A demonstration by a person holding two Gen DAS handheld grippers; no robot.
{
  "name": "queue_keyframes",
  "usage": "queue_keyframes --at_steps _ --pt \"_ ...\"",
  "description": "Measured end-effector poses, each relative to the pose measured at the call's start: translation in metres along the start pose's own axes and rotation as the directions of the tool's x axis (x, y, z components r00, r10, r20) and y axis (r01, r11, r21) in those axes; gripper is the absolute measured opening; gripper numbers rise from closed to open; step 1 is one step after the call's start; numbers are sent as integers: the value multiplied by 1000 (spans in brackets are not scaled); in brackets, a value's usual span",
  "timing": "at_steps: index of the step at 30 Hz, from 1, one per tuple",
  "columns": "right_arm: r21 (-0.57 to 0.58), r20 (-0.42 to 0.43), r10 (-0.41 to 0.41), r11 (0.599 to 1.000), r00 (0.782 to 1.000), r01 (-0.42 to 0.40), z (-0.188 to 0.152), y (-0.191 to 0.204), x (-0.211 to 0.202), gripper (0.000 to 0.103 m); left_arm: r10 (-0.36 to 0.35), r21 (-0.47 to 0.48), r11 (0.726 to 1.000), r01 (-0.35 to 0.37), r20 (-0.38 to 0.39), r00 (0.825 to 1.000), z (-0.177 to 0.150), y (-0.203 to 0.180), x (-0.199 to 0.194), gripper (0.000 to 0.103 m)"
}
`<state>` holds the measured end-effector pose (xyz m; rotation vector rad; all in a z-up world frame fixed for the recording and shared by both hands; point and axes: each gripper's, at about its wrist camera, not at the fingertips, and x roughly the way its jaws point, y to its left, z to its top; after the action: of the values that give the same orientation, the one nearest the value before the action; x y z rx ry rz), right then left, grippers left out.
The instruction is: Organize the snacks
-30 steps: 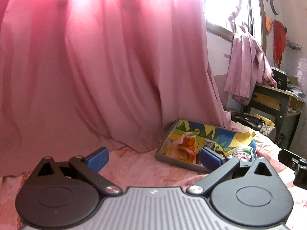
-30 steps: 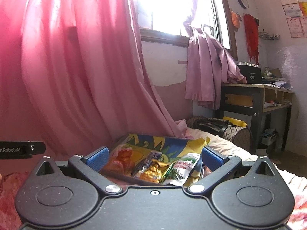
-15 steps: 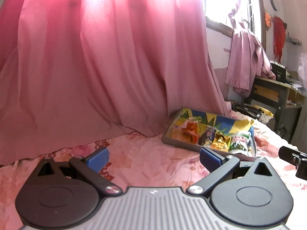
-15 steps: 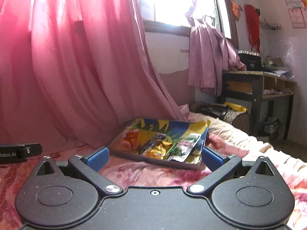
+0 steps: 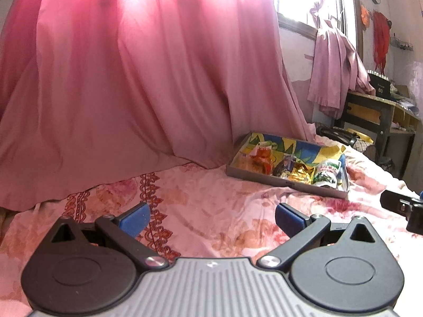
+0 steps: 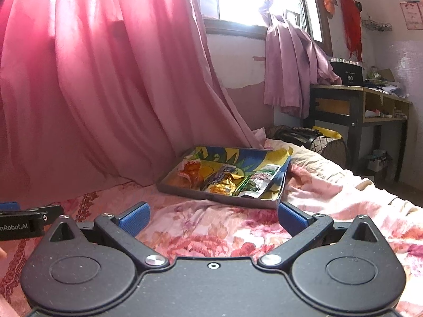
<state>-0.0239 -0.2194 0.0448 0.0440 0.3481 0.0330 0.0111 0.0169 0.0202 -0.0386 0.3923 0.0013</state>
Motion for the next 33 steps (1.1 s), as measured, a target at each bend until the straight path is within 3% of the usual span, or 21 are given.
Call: queue_keyframes --at_steps 33 --pt "-14 -147 21 1000 989 -23 -24 9 6 102 70 20 997 -68 -110 991 -25 2 -2 103"
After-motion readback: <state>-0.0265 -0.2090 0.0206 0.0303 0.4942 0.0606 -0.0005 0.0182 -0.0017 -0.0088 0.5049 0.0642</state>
